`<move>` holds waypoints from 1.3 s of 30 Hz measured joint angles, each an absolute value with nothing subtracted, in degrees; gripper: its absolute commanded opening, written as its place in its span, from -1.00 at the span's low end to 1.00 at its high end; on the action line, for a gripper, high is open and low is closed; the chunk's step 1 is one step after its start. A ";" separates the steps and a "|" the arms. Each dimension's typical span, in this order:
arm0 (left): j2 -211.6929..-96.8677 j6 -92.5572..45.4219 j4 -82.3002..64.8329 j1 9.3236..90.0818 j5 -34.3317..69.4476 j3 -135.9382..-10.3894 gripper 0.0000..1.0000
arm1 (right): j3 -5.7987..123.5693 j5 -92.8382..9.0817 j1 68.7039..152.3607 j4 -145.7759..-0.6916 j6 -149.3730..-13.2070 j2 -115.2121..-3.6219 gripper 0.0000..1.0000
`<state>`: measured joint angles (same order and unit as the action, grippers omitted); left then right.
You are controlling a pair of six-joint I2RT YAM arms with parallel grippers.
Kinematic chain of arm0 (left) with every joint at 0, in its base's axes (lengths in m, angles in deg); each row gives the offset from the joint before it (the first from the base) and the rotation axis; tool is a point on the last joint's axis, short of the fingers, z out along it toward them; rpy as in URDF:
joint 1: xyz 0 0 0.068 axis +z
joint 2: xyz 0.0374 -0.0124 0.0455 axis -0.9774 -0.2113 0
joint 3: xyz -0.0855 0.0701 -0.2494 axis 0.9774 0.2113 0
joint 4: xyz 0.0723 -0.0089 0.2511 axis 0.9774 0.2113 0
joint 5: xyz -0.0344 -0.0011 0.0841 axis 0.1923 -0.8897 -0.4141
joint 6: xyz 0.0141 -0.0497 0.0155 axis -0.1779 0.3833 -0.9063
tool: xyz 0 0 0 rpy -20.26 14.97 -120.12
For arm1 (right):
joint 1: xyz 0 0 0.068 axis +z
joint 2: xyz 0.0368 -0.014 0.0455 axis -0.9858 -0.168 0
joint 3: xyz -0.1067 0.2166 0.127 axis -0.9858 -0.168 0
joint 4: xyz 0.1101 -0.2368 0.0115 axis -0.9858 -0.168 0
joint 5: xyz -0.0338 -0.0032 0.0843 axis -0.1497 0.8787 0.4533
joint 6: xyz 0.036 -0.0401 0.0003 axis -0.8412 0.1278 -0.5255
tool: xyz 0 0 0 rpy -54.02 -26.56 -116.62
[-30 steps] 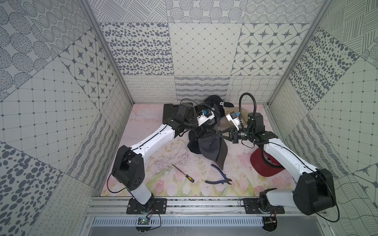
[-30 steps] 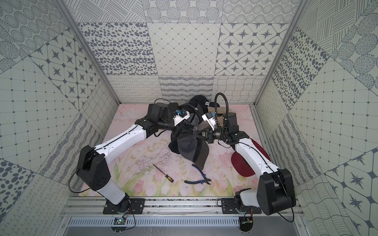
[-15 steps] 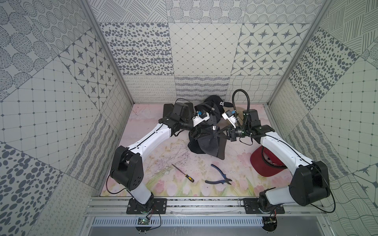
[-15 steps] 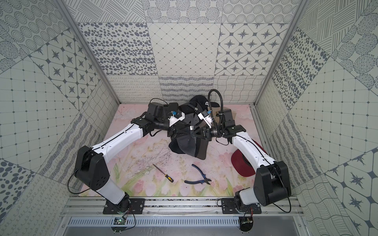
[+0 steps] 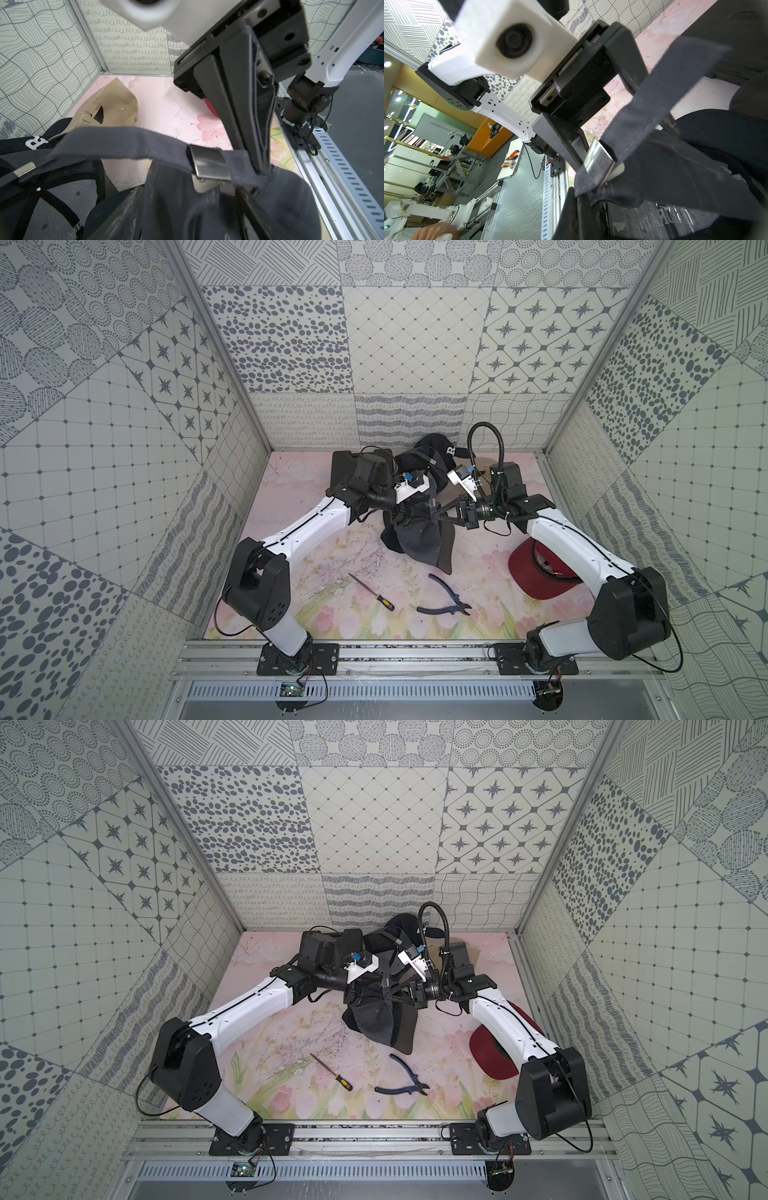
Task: Open the adjustable buckle of the baseball cap
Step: Pull the adjustable strap on the baseball cap.
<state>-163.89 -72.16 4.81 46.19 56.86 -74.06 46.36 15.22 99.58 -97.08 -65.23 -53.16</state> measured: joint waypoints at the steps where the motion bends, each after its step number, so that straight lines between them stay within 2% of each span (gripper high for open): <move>1: -163.86 -72.19 4.44 45.97 56.77 -74.01 0.39 | 46.36 15.29 99.75 -96.97 -65.29 -53.16 -1.00; 5: -163.84 -72.03 2.19 45.55 56.33 -73.49 0.33 | 46.36 15.64 100.30 -96.60 -65.84 -53.16 -1.00; 11: -163.84 -71.11 -0.28 45.22 55.85 -72.92 0.04 | 46.36 16.29 100.49 -96.25 -66.08 -53.16 -1.00; 17: -163.84 -69.30 -3.19 45.18 55.59 -71.56 -0.50 | 46.18 15.49 100.49 -94.11 -67.81 -53.16 -1.00; 19: -163.84 -68.38 -3.99 45.20 55.50 -71.50 -0.83 | 45.22 14.44 100.49 -91.31 -69.47 -53.10 -1.00; 22: -163.84 -66.68 -5.07 45.20 55.00 -71.32 -1.00 | 42.27 12.60 100.45 -85.71 -72.77 -52.66 -1.00; 29: -163.84 -59.92 -8.83 45.22 52.24 -70.49 -1.00 | 36.87 8.71 100.45 -75.62 -79.57 -50.80 -1.00; 39: -164.69 -49.41 -10.14 45.35 47.52 -74.34 -1.00 | 34.91 5.89 101.08 -76.21 -78.45 -50.45 -1.00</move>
